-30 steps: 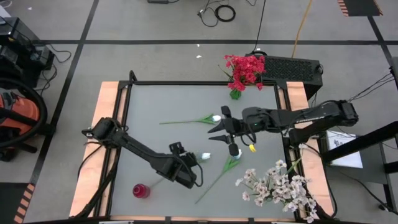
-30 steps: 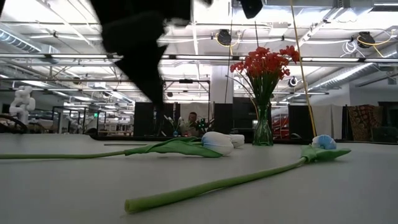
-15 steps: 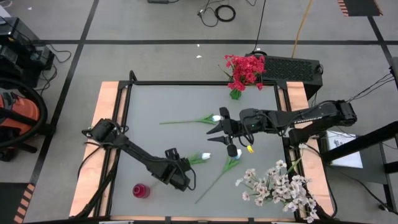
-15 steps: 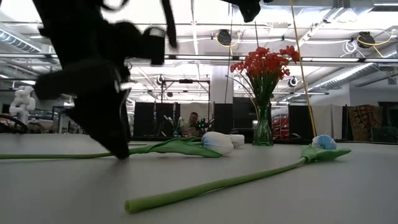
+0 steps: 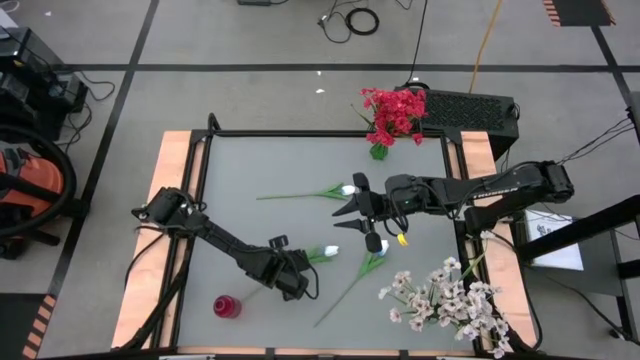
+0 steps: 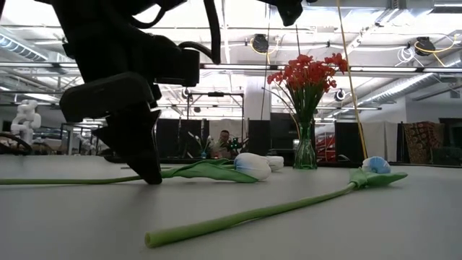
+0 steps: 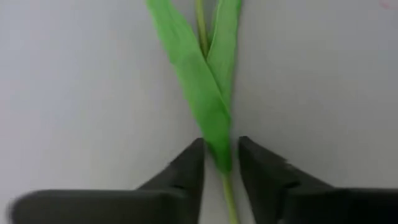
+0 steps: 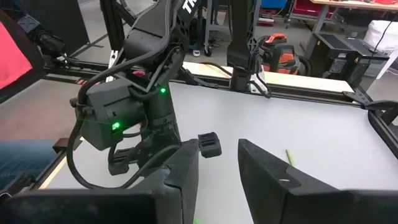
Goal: Sort flowers into vase by color
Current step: Put the bottom left white tulip flower into the red vase
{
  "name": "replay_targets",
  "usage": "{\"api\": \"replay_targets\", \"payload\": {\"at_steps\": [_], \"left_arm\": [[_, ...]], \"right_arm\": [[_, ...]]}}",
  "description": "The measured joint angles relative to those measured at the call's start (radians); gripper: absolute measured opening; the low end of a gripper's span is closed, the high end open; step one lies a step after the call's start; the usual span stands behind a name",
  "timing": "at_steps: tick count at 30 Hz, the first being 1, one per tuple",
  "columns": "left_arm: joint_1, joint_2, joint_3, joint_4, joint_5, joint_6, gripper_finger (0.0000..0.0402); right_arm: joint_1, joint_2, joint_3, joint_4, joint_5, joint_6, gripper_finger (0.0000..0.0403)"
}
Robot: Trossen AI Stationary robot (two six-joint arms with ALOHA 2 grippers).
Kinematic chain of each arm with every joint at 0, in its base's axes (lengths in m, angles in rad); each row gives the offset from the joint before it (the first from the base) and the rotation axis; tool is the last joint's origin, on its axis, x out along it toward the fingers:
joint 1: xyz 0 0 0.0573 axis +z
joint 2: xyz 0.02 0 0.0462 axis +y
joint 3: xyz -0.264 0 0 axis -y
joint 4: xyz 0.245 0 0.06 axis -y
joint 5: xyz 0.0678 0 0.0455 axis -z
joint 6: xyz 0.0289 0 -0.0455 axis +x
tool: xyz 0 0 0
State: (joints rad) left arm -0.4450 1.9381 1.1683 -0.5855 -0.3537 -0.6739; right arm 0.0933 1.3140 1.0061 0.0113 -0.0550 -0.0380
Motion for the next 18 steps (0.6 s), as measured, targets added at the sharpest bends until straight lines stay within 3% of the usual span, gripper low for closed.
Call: {"api": "replay_targets", "payload": {"at_steps": [5, 10, 18], "left_arm": [[0.000, -0.017, -0.004, 0.006, 0.001, 0.005, 0.0014], [-0.004, -0.136, -0.007, -0.049, -0.051, 0.007, 0.0020], [-0.083, -0.516, -0.005, -0.150, -0.189, -0.032, 0.0006]], "right_arm": [[0.000, 0.000, 0.000, -0.005, -0.003, 0.011, 0.0105], [0.003, 0.000, 0.000, -0.015, -0.003, 0.012, 0.0105], [0.020, 0.000, 0.000, -0.020, -0.003, -0.009, 0.0105]]}}
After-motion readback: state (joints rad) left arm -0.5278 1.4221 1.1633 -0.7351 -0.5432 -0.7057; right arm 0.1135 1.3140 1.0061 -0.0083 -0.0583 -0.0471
